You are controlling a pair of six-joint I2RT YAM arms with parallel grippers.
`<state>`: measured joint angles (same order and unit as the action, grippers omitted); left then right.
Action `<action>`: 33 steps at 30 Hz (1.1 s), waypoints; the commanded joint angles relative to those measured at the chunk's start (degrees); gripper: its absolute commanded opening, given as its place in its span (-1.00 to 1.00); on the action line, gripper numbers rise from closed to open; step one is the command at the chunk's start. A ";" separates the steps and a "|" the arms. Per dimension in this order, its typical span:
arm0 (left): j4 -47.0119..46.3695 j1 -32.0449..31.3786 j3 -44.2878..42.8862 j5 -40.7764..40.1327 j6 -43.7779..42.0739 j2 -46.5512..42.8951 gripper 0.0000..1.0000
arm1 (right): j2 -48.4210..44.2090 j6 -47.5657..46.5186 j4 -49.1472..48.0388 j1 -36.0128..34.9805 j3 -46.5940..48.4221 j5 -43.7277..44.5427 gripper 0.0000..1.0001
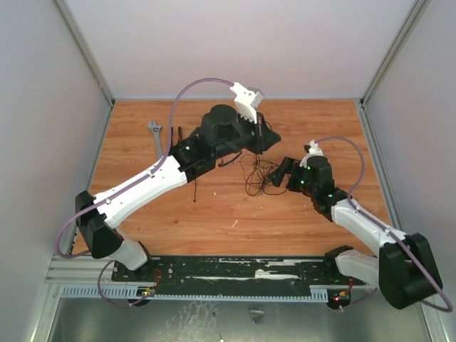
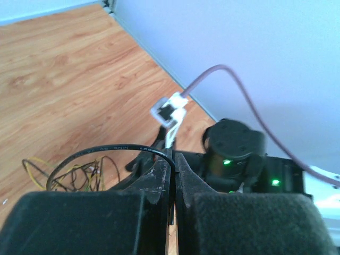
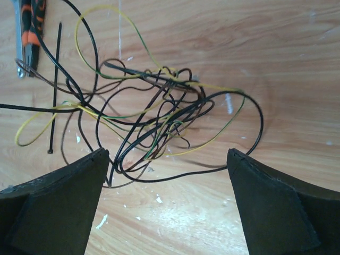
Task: Zip-tie the wires
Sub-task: Untie the cable at the center of the board.
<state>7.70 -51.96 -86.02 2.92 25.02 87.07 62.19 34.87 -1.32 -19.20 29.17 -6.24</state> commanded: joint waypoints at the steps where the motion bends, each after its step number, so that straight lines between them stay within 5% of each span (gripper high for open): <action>1: 0.88 -0.15 -4.65 4.63 -2.67 0.66 -1.00 | 5.15 2.27 -7.25 -3.69 2.50 0.75 0.88; 11: 4.54 -0.09 -19.94 5.38 -6.12 3.11 -1.00 | 22.54 2.61 -13.57 -7.28 8.67 2.61 0.68; 18: 8.47 0.15 -30.50 -0.78 -9.84 -0.12 -1.00 | 28.79 -2.36 -10.82 -6.33 16.24 12.26 0.59; 33: 11.17 0.55 -22.50 -19.15 -13.80 -22.11 -1.00 | 41.81 -6.98 -2.56 20.34 38.98 20.42 0.46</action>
<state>19.31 -51.81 -111.55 -9.96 13.13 68.69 102.41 29.98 -6.96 -4.29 62.41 10.00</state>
